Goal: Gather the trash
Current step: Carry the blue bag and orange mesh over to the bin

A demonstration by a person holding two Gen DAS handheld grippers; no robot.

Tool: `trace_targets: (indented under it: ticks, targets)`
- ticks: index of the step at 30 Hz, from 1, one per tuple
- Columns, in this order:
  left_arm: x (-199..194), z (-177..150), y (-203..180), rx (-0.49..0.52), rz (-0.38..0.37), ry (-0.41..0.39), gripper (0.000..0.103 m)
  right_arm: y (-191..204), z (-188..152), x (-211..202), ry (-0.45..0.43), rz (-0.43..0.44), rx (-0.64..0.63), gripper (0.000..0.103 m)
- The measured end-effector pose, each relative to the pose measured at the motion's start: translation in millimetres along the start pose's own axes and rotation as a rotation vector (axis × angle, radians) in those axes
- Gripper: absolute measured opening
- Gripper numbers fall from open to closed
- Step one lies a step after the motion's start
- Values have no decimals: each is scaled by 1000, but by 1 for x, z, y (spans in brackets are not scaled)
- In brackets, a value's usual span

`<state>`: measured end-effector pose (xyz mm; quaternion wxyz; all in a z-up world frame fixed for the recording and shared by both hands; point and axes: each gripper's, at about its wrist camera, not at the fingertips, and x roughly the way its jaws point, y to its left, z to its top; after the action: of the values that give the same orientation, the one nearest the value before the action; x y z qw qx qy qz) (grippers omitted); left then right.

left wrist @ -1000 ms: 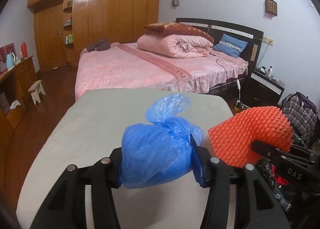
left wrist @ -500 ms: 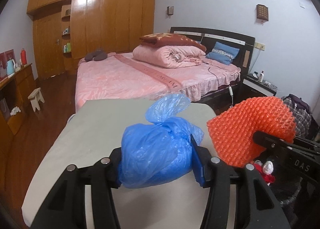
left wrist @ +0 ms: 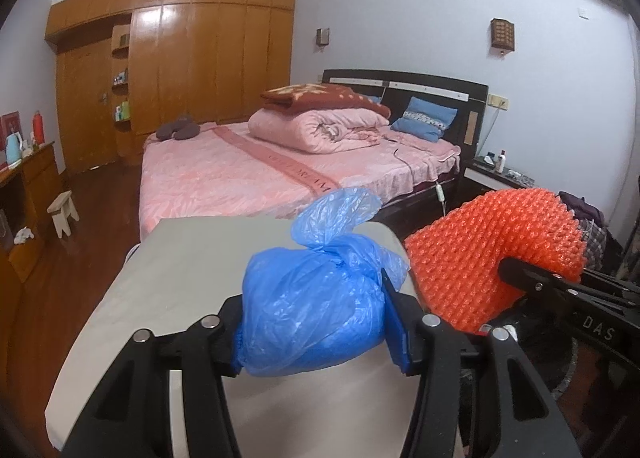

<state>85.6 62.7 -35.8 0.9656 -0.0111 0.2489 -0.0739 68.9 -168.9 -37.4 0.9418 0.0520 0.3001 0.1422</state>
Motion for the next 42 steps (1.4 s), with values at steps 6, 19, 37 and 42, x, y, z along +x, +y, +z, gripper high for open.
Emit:
trace_targets:
  ticks: [6,19,37,42]
  targets:
    - [-10,5,-18,18,-27,-24,53,-8,-2,-20,-28,-22,3,24]
    - [-14,13,-64,77,-115,-52,53,-46,-6,-50,-71,-101,36,24]
    - [12,7,-131,149,-226,-50,54,-117,-24,-64,-61,-243,96,24]
    - [22,4,-148,167,-258,-34,55,-136,-28,-64,-58,-276,113,24]
